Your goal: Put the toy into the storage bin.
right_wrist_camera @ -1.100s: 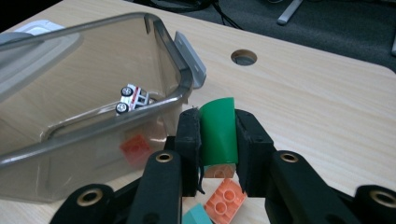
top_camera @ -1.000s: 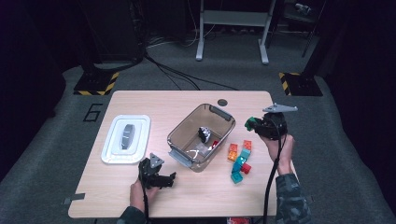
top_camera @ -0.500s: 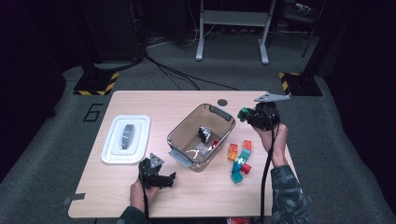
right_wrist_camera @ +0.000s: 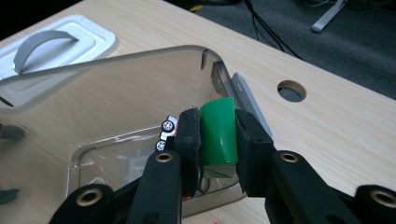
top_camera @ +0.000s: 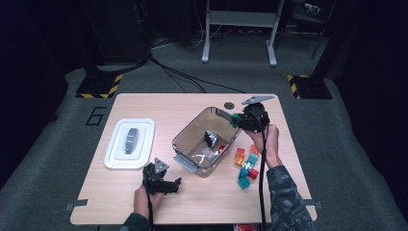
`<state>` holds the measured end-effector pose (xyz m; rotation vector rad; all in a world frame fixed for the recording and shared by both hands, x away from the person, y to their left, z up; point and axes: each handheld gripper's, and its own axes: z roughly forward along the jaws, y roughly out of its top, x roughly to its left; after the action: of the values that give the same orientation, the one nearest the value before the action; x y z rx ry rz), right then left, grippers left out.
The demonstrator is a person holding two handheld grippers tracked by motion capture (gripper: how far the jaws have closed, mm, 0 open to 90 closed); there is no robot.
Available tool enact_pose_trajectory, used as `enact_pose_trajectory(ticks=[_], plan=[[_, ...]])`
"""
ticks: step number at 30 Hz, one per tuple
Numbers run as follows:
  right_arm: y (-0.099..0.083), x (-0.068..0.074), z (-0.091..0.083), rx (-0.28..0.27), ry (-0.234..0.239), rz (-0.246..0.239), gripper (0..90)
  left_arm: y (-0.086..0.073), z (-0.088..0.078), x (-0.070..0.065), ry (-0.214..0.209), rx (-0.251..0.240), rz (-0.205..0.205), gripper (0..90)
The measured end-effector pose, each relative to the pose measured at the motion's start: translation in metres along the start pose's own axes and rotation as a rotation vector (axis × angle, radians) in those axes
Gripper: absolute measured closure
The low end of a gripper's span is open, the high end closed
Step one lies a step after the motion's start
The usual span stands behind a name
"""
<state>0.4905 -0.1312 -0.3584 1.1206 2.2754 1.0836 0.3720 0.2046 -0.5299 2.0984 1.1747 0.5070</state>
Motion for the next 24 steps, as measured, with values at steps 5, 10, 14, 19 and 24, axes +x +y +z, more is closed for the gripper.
enact_pose_trajectory(ticks=[5, 10, 14, 19, 24], plan=[[-0.002, 0.003, 0.013, 0.052, -0.003, -0.006, 72.9, 0.0, 0.0, 0.0, 0.0, 0.0, 0.0, 4.4], [-0.007, 0.003, 0.016, 0.061, -0.008, 0.006, 72.3, 0.0, 0.0, 0.0, 0.0, -0.001, 0.0, 4.5], [-0.009, 0.005, 0.013, 0.061, -0.004, 0.002, 67.9, 0.0, 0.0, 0.0, 0.0, -0.001, 0.0, 4.5], [-0.011, 0.004, 0.001, 0.033, -0.008, 0.006, 53.7, 0.0, 0.0, 0.0, 0.002, -0.003, 0.003, 4.6], [-0.02, 0.0, -0.015, 0.004, -0.015, 0.054, 38.2, 0.0, 0.0, 0.001, 0.003, -0.001, 0.009, 4.6]])
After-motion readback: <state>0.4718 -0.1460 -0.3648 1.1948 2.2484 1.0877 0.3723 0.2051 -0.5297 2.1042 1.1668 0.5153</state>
